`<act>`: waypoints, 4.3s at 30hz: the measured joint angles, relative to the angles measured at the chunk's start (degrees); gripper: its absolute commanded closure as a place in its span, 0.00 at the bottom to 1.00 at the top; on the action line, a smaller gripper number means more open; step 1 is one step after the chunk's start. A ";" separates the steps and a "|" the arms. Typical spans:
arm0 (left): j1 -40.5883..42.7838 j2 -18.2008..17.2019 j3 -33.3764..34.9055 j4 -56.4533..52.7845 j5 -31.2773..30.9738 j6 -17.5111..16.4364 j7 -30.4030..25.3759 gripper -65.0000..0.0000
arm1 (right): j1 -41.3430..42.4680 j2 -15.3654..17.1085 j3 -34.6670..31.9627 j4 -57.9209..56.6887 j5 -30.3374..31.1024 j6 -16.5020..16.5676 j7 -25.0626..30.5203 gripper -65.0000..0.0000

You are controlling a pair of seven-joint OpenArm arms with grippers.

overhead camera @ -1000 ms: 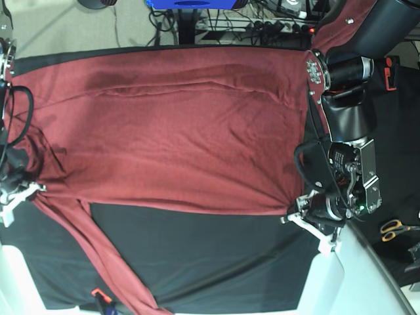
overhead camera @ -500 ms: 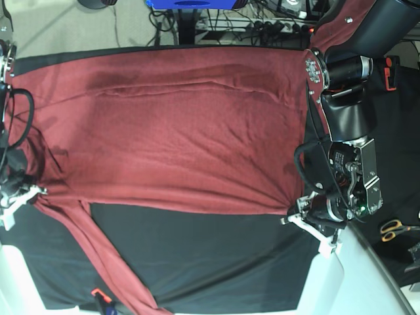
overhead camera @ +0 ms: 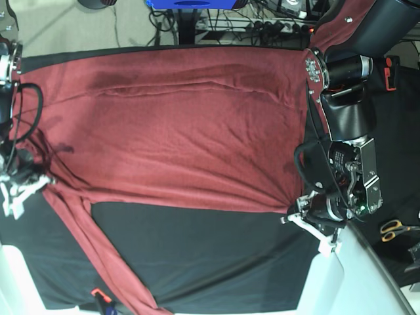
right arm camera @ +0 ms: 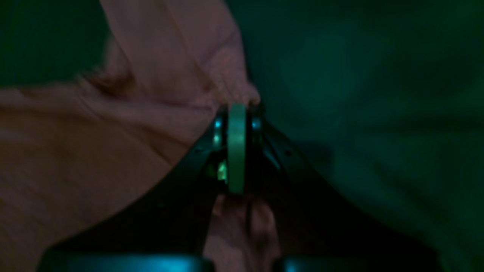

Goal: Fold the T-shirt properly

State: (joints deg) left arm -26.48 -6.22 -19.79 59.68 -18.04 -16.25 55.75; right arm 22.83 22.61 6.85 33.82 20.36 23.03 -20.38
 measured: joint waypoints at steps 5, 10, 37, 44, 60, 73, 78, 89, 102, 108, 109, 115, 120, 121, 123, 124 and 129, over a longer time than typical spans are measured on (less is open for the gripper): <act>0.00 0.04 0.02 0.00 0.00 -0.02 0.00 1.00 | 0.09 0.15 0.00 -0.44 0.02 -0.02 0.15 0.99; 0.00 0.02 0.00 -0.04 0.00 0.00 0.00 1.00 | 0.00 0.11 0.04 -0.42 -0.02 -0.02 0.24 0.82; 0.00 0.02 0.02 -0.17 0.02 0.00 -0.20 1.00 | -6.25 -6.25 0.15 18.67 -17.90 -6.14 -7.52 0.61; 0.00 0.02 0.02 -0.17 0.00 0.00 -0.20 1.00 | -6.21 -6.93 0.15 18.67 -18.69 -6.45 -7.54 0.61; 0.15 0.02 0.02 -0.17 0.00 0.00 -0.24 1.00 | -5.42 -6.43 0.17 15.54 -18.69 -6.36 -7.30 0.87; 0.79 0.02 0.02 -0.22 0.00 0.00 -0.22 1.00 | -4.90 -6.43 0.15 15.67 -18.71 -6.34 -7.32 1.00; 0.79 0.02 0.02 -0.22 -0.02 -0.02 -0.22 1.00 | -4.33 -6.40 0.15 16.06 -18.75 -6.34 -7.37 1.00; 0.46 0.02 0.02 -0.22 0.00 0.00 -0.20 1.00 | -3.61 -4.17 0.15 21.20 -18.47 -6.10 -8.90 1.00; 0.70 -0.44 -0.42 0.66 0.04 0.00 0.00 1.00 | -3.37 -0.85 0.22 21.20 -20.44 -6.10 -9.20 1.00; 2.97 -0.28 0.02 9.09 -0.22 -0.04 2.10 1.00 | -3.43 -0.70 0.15 21.20 -20.44 -6.10 -8.46 1.00; 3.56 -0.28 0.09 9.73 -0.22 -0.07 2.01 1.00 | -3.54 -0.70 0.15 21.20 -20.41 -5.62 -6.88 1.00; 7.28 -0.35 0.13 10.56 0.00 -0.04 2.38 1.00 | -3.87 -0.96 0.09 20.85 -20.63 -0.94 -2.03 1.00; 7.48 -0.31 0.13 13.35 -0.37 -0.07 2.29 1.00 | -4.15 -1.22 0.04 20.81 -20.79 -0.46 0.42 1.00; 7.56 -0.33 0.13 13.75 -0.42 -0.04 2.27 1.00 | -4.17 -1.22 0.04 20.79 -20.81 -0.22 1.22 1.00; 8.02 -0.31 0.13 14.49 -0.39 -0.04 2.36 1.00 | -3.96 -1.29 0.02 19.69 -20.65 -0.24 3.08 1.00; 8.24 -0.28 0.13 14.62 -0.20 -0.04 2.49 1.00 | -3.87 -1.27 0.02 18.91 -20.63 -0.26 3.32 1.00; 8.22 -0.13 0.13 15.19 -0.20 -0.04 4.50 1.00 | -4.28 -1.18 0.04 17.75 -20.83 1.81 4.81 1.00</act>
State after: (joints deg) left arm -18.26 -6.35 -19.66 74.87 -18.24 -16.29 60.25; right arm 18.55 21.43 6.90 51.57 -0.47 24.84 -15.57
